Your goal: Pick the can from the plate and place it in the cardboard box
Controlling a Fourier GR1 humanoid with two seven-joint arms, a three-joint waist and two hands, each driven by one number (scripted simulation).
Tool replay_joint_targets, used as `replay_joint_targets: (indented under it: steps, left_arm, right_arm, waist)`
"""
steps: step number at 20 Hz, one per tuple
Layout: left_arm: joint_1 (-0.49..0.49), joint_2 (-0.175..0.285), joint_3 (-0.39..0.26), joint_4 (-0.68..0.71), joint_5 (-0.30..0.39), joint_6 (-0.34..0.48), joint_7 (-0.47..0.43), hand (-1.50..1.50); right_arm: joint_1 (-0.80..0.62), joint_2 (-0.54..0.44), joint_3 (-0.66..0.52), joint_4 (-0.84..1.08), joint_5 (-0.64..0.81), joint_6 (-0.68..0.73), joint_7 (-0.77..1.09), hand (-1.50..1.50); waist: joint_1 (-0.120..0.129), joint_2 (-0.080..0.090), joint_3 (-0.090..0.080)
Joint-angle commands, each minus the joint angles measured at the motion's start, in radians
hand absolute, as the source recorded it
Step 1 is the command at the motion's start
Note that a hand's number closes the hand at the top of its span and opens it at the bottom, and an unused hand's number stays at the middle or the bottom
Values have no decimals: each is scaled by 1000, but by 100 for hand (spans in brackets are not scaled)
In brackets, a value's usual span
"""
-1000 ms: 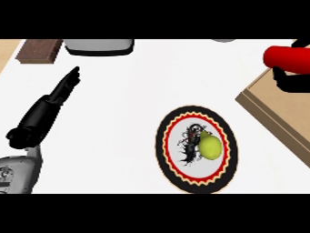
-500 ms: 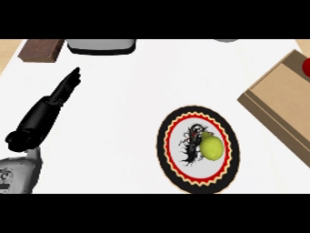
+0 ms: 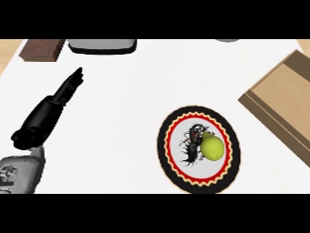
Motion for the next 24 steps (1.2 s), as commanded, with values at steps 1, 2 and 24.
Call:
replay_joint_targets:
  steps: [1, 2, 24]
  left_arm:
    - [20, -6, -8, -33, -2, -3, 4, 0]
    - [-40, -6, 3, -11, 10, -6, 44, 0]
    - [-10, 2, 14, -59, 17, -19, 51, 0]
  right_arm:
    - [-11, -45, 30, 161, 22, 38, -80, -150]
    - [-36, -68, 40, 170, 4, 103, -131, -150]
    - [-143, -157, -603, 529, -612, 13, -253, -150]
  waist:
    - [5, -1, 0]
    - [1, -1, 0]
    - [7, 4, 2]
